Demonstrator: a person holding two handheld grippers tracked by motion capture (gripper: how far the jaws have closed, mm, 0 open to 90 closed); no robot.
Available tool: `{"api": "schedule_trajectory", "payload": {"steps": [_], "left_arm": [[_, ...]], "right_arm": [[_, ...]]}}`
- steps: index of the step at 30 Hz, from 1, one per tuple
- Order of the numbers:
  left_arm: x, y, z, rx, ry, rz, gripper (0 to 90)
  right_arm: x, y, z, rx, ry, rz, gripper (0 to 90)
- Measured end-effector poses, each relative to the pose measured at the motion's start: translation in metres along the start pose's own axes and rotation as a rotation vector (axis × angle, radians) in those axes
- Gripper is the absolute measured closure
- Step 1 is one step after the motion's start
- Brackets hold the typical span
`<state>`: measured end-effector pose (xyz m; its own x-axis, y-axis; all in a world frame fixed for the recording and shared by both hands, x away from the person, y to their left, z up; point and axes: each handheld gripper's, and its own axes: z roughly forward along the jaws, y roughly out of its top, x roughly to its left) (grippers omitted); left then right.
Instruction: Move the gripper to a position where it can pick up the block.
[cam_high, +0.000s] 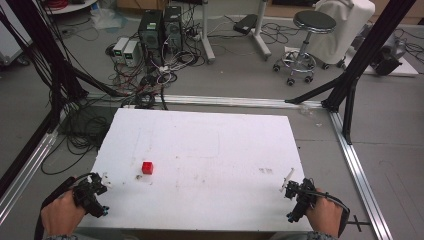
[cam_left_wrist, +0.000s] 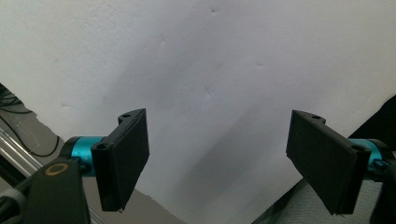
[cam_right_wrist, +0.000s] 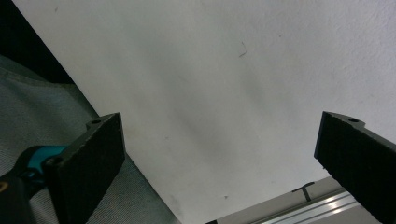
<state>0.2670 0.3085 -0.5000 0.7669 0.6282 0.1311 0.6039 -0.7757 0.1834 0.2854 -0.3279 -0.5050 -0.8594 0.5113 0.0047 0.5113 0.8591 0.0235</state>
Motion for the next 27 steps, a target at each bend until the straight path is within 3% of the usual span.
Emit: {"api": "schedule_trajectory", "payload": {"steps": [15,27], "left_arm": [[0.0004,-0.0017,-0.0004,-0.012,-0.009,-0.011,21.5],[-0.0013,-0.001,-0.0016,-0.024,-0.017,0.006,21.5]], "right_arm": [[0.0006,-0.0003,0.0003,-0.003,0.007,0.006,1.2],[0.0021,-0.0015,-0.0027,-0.013,0.004,0.007,1.2]]}}
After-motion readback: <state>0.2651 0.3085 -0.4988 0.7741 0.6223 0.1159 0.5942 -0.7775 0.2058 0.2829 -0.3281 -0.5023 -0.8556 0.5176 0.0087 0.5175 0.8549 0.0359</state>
